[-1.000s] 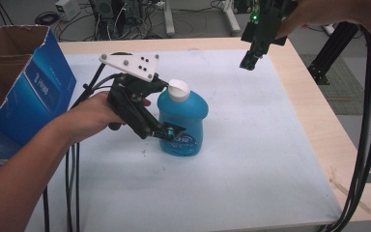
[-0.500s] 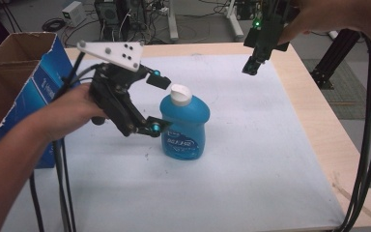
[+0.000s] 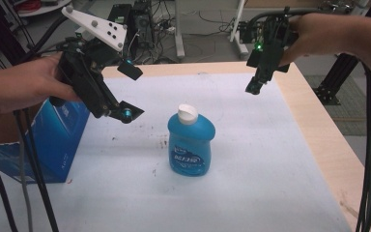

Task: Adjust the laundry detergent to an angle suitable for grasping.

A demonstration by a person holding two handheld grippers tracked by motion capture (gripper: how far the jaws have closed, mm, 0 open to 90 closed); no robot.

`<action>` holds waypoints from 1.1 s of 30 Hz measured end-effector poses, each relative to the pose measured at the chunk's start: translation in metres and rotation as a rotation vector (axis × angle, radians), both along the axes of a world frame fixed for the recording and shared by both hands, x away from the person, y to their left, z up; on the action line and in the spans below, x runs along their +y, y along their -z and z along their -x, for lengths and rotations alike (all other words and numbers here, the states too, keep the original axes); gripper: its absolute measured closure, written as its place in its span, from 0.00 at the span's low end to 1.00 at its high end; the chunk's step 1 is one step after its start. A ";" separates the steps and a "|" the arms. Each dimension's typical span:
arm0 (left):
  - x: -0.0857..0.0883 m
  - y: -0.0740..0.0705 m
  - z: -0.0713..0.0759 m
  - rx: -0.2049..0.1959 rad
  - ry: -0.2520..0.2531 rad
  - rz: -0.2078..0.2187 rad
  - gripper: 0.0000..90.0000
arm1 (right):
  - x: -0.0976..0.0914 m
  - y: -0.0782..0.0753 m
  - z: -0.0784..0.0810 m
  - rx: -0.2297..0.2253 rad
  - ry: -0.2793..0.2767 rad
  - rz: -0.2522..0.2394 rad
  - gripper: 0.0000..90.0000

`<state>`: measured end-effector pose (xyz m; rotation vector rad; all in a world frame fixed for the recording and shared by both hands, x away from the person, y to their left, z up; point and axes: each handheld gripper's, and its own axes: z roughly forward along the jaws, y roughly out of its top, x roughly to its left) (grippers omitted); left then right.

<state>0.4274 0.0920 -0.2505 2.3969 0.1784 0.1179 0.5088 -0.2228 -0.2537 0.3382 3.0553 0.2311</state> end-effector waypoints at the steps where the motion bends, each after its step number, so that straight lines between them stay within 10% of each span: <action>1: 0.001 -0.003 -0.002 -0.004 -0.003 -0.011 0.02 | 0.000 0.000 0.000 -0.001 0.003 -0.001 0.12; 10: 0.000 -0.024 -0.023 -0.083 0.043 -0.172 0.02 | 0.002 -0.001 0.001 -0.006 -0.013 -0.011 0.12; 21: -0.002 -0.021 -0.063 0.002 -0.054 -0.280 0.02 | 0.000 -0.002 0.001 -0.010 -0.017 -0.021 0.12; 33: 0.002 0.000 -0.079 0.056 -0.040 -0.343 0.02 | -0.002 -0.002 0.001 -0.006 -0.009 -0.017 0.12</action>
